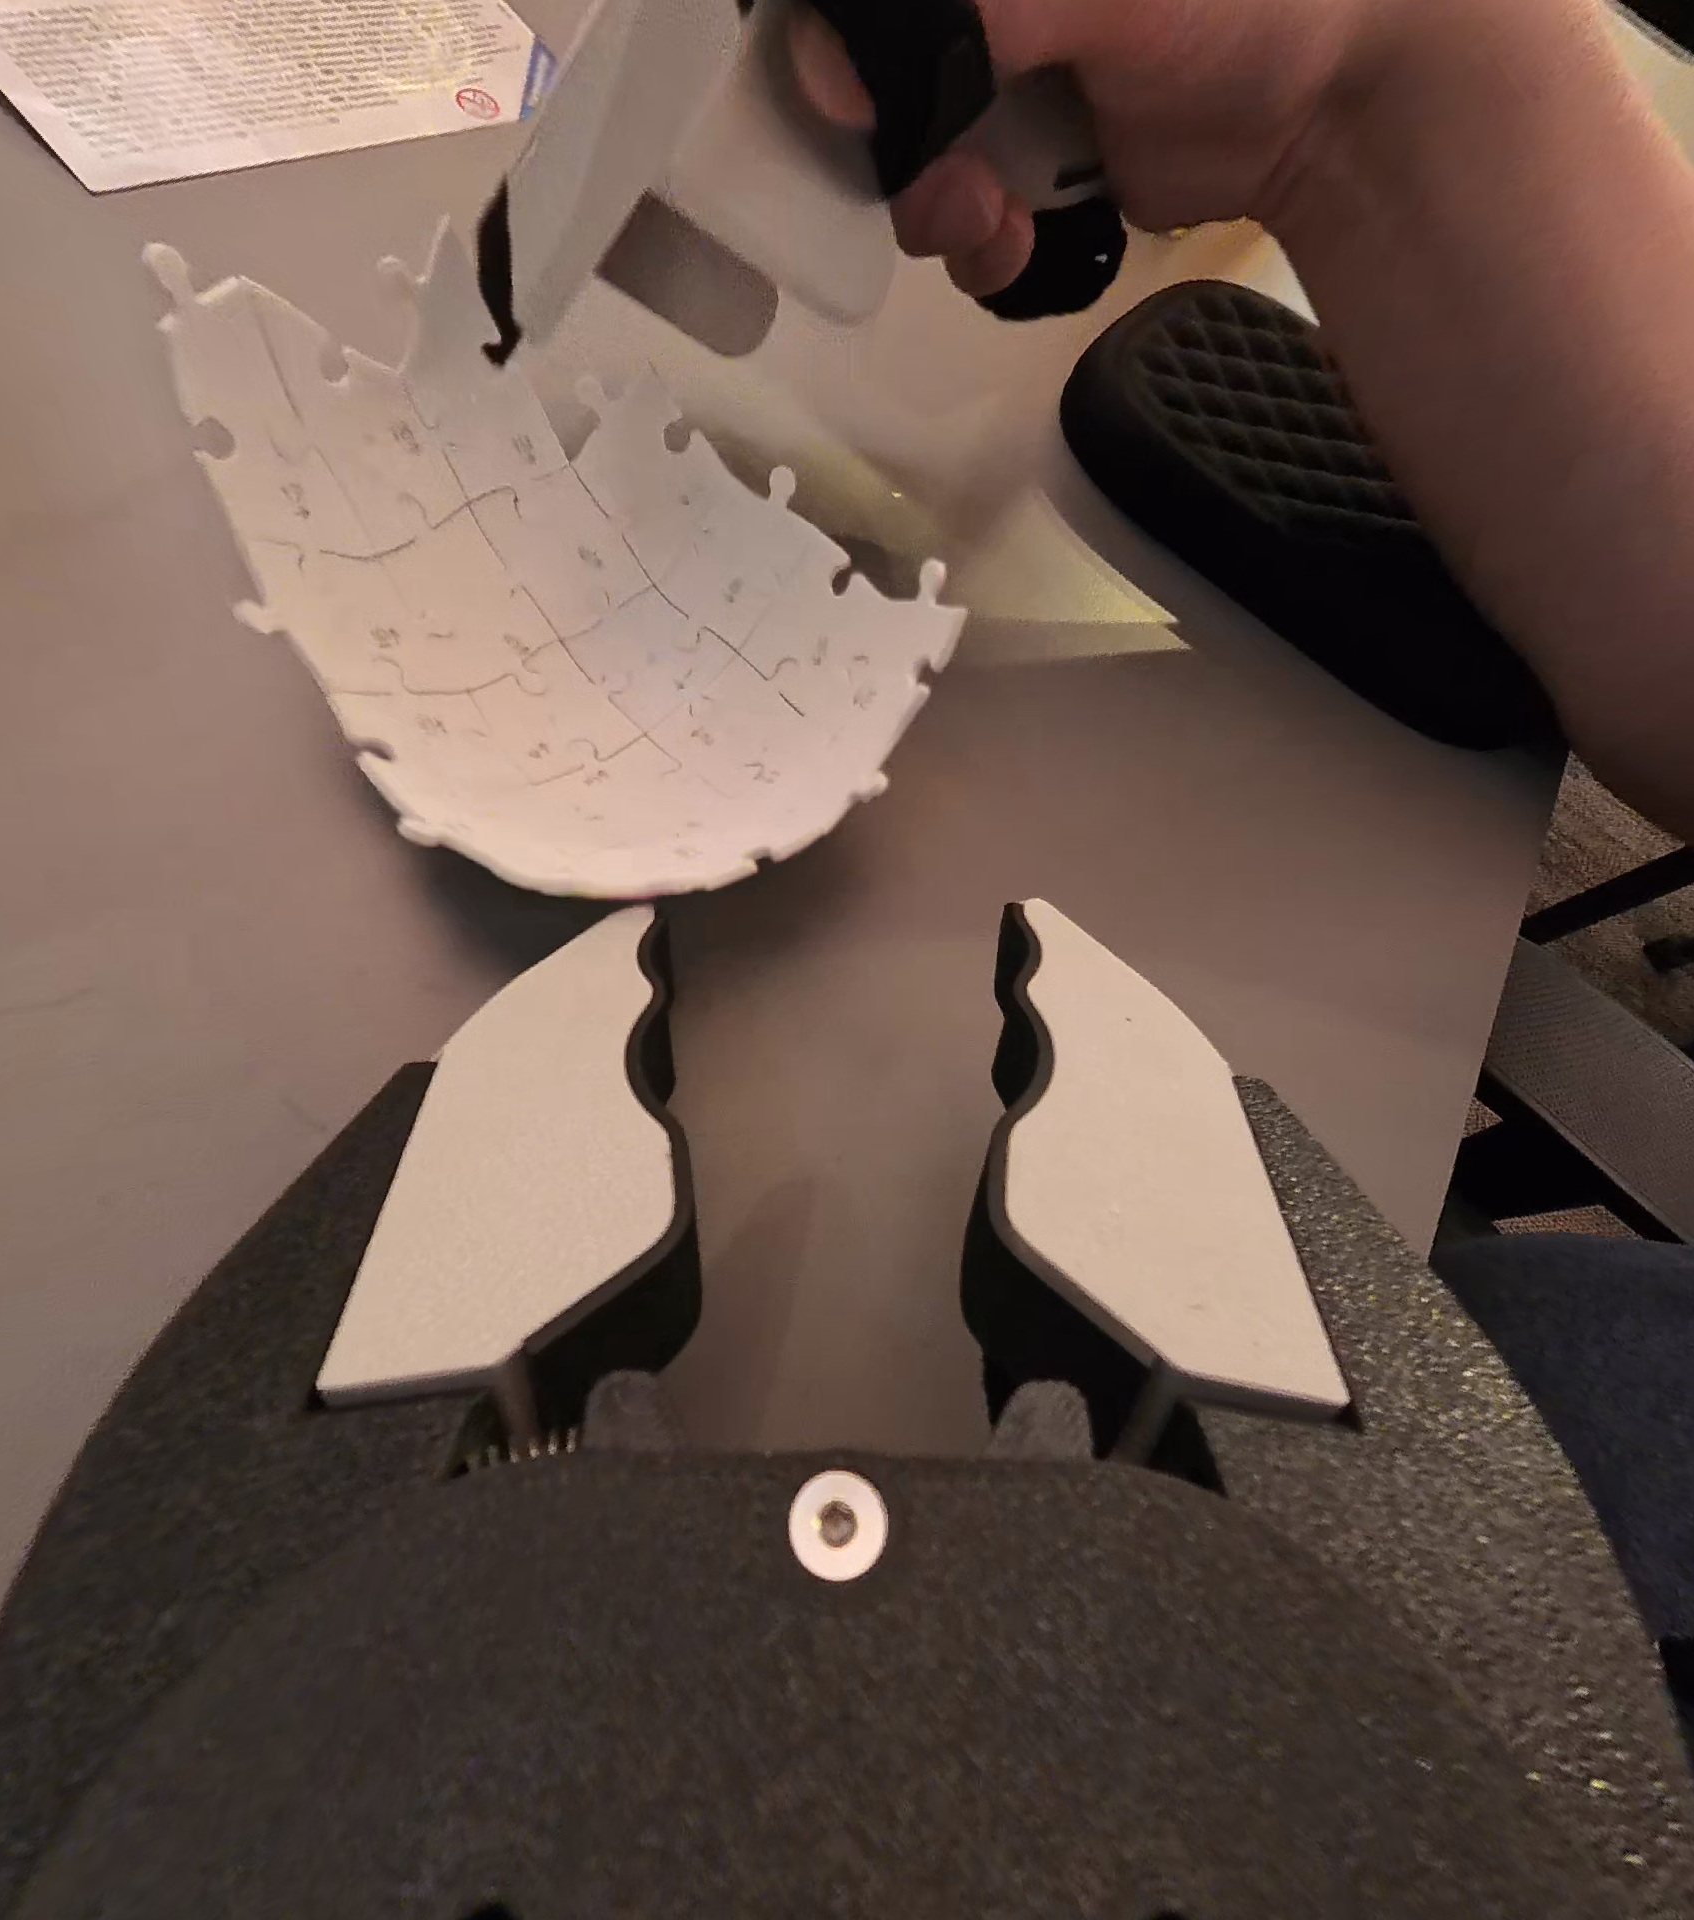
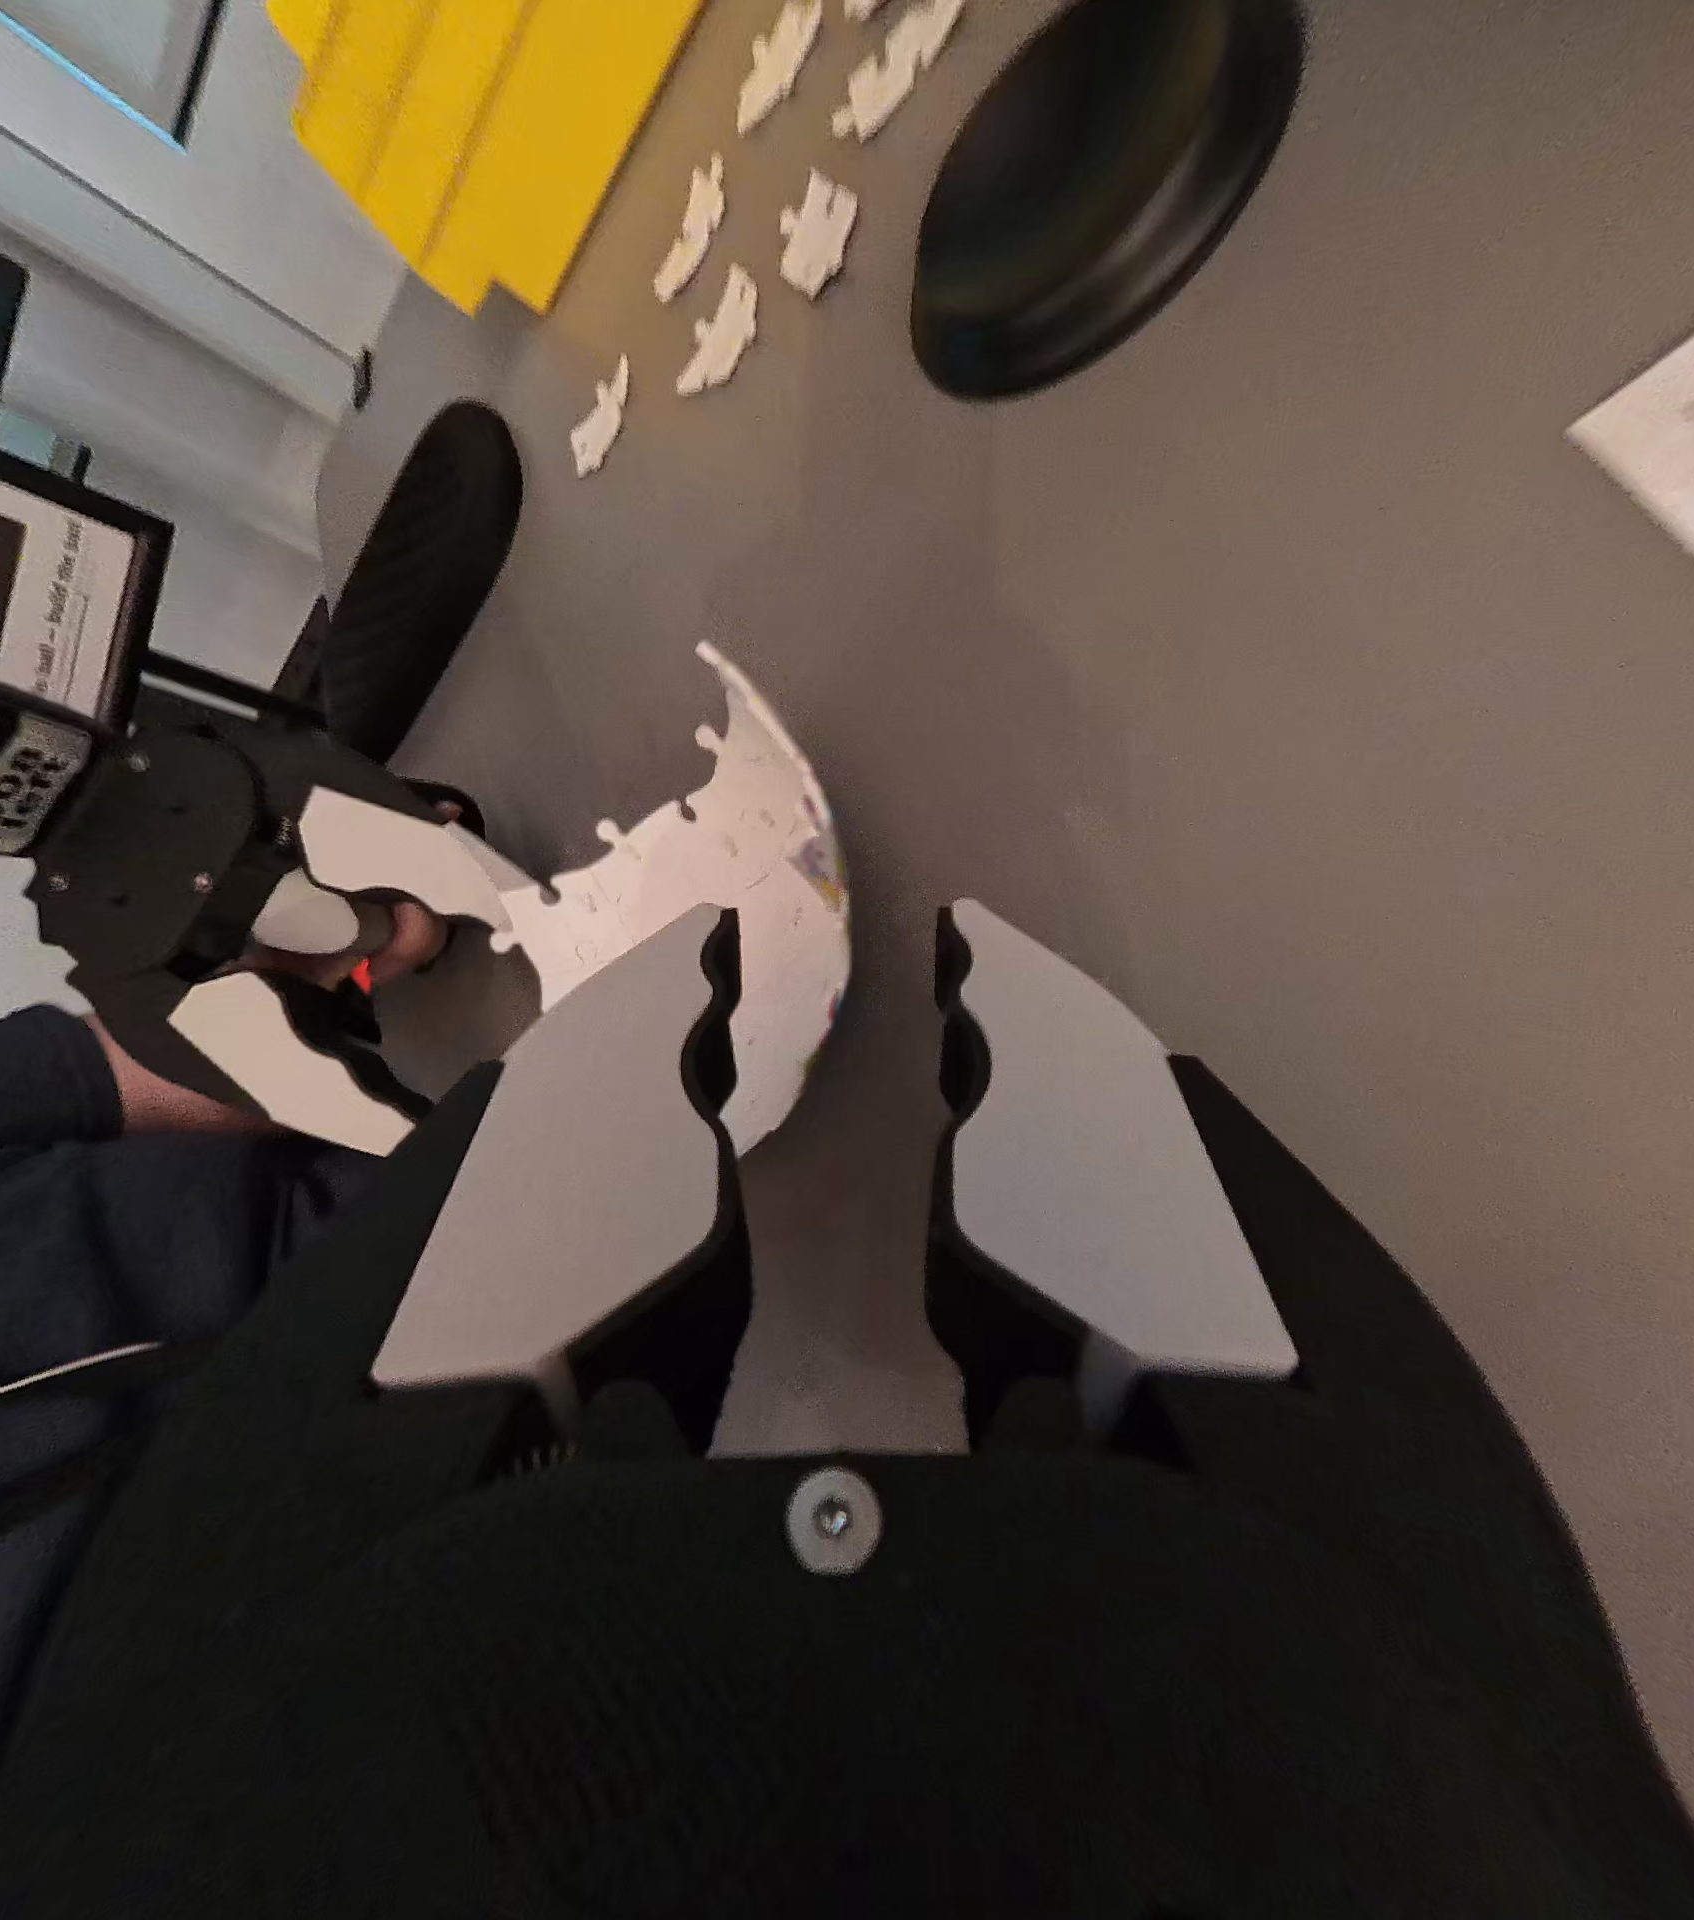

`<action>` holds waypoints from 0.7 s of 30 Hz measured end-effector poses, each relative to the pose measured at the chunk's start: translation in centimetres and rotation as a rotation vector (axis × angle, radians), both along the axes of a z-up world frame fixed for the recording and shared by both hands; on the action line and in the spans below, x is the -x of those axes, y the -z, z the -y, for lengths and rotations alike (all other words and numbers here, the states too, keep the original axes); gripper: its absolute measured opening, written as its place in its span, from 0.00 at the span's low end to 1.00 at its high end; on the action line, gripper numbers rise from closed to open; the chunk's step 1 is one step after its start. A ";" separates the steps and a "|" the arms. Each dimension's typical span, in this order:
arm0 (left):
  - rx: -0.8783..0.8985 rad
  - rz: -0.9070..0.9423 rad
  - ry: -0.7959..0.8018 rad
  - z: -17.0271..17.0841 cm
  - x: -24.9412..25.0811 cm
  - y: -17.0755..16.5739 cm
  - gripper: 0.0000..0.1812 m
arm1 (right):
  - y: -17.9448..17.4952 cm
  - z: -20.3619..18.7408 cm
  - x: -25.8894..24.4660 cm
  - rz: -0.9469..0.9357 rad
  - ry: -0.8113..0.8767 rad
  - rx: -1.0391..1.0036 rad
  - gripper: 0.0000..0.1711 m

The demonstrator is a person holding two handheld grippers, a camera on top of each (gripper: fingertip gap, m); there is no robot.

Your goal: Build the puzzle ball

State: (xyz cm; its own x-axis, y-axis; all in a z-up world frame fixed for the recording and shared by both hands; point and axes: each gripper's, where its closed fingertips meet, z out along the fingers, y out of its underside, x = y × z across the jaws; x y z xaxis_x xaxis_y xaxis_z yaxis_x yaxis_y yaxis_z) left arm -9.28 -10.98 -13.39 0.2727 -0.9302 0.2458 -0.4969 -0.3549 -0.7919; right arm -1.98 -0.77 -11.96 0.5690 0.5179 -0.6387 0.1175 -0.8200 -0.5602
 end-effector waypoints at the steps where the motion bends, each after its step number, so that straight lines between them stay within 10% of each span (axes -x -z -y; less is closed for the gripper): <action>1: 0.002 -0.001 -0.001 0.0 0.0 0.0 0.33 | -0.3 -0.3 -0.5 -0.010 0.024 -0.021 0.22; 11: -0.018 -0.031 -0.024 0.5 1.7 0.3 0.33 | -6.4 -2.1 -4.4 -0.172 0.174 -0.389 0.21; 17: -0.124 0.004 -0.211 -2.0 8.6 -1.9 0.31 | -14.2 -0.6 -6.5 -0.113 0.337 -1.037 0.22; 21: -0.248 -0.002 -0.382 -5.1 14.4 -3.9 0.34 | -14.3 -0.1 -5.2 -0.104 0.301 -1.079 0.28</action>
